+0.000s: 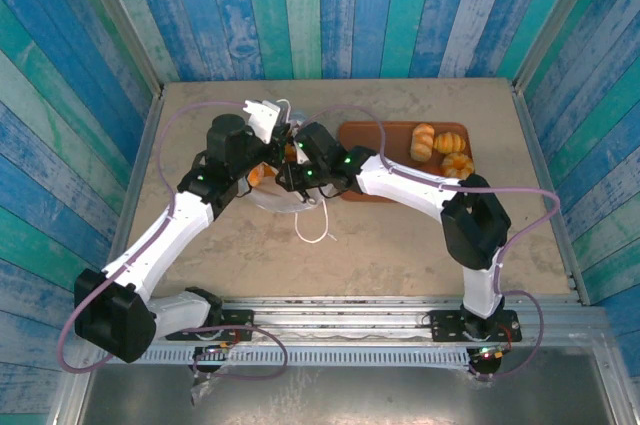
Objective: Take the fake bread out of the paper bag
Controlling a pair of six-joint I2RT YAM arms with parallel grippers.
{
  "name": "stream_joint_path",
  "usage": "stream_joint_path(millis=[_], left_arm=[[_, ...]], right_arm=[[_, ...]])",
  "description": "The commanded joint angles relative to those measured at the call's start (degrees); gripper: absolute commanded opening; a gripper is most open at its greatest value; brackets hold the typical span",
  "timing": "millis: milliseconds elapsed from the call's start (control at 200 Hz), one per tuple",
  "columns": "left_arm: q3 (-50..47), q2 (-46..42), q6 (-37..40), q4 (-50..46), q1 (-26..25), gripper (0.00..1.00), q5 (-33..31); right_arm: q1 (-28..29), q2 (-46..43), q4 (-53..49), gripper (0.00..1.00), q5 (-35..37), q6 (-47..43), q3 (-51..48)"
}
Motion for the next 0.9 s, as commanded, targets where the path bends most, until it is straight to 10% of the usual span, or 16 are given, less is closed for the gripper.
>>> stream_joint_path(millis=[0, 892], left_arm=[[2.6, -0.4, -0.1, 1.3, -0.2, 0.00, 2.8], [2.1, 1.6, -3.8, 3.0, -0.1, 0.00, 1.2]], right_arm=[[0.2, 1.1, 1.0, 0.47, 3.3, 1.2, 2.5], [1.5, -1.3, -3.1, 0.46, 6.4, 2.9, 3.1]])
